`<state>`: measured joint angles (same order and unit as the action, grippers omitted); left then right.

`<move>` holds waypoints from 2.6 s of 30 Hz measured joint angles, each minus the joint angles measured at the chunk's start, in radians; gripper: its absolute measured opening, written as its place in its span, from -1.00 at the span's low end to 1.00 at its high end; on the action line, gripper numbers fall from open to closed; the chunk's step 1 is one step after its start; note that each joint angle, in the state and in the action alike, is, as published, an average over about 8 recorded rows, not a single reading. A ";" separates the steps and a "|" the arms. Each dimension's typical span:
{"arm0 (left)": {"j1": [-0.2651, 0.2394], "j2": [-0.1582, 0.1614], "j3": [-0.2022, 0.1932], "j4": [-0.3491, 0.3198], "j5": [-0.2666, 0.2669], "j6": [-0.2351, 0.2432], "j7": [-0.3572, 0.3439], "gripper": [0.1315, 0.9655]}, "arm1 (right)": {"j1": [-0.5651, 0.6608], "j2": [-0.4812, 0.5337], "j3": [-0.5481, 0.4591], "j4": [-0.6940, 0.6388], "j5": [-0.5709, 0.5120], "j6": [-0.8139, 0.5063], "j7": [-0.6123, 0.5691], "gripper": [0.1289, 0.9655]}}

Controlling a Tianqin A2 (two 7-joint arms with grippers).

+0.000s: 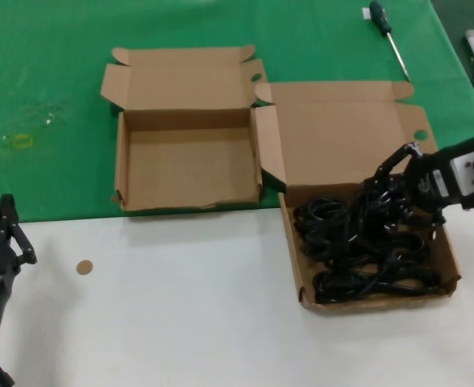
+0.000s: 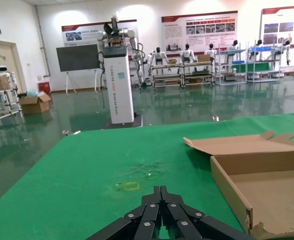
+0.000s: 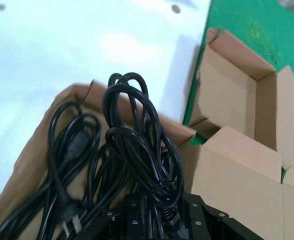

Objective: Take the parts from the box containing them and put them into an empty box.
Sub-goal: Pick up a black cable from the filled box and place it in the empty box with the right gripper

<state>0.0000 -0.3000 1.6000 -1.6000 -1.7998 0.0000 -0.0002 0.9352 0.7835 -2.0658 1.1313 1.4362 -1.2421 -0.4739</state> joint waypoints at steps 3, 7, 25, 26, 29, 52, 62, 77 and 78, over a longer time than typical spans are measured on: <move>0.000 0.000 0.000 0.000 0.000 0.000 0.000 -0.95 | 0.007 -0.012 -0.002 0.010 0.000 -0.006 0.057 -0.65; 0.000 0.000 0.000 0.000 0.000 0.000 0.000 -0.95 | 0.020 -0.040 -0.007 0.020 -0.002 -0.004 0.119 -0.66; 0.000 0.000 0.000 0.000 0.000 0.000 0.000 -0.95 | 0.115 -0.258 -0.077 0.003 -0.089 0.109 0.242 -0.67; 0.000 0.000 0.000 0.000 0.000 0.000 0.000 -0.95 | 0.118 -0.272 -0.082 -0.001 -0.096 0.117 0.249 -0.67; 0.000 0.000 0.000 0.000 0.000 0.000 0.000 -0.95 | 0.127 -0.310 -0.095 -0.016 -0.116 0.143 0.269 -0.67; 0.000 0.000 0.000 0.000 0.000 0.000 0.000 -0.95 | 0.148 -0.509 -0.144 -0.219 -0.221 0.375 0.246 -0.67; 0.000 0.000 0.000 0.000 0.000 0.000 0.000 -0.95 | 0.174 -0.570 -0.130 -0.364 -0.202 0.464 0.134 -0.67; 0.000 0.000 0.000 0.000 0.001 0.000 -0.001 -0.95 | 0.227 -0.666 -0.093 -0.573 -0.143 0.573 -0.048 -0.60; 0.000 0.000 0.000 0.000 0.001 0.000 -0.001 -0.95 | 0.228 -0.669 -0.092 -0.581 -0.140 0.577 -0.058 -0.59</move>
<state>0.0000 -0.3001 1.6001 -1.6000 -1.7993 -0.0001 -0.0008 1.1632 0.1148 -2.1574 0.5498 1.2959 -0.6651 -0.5316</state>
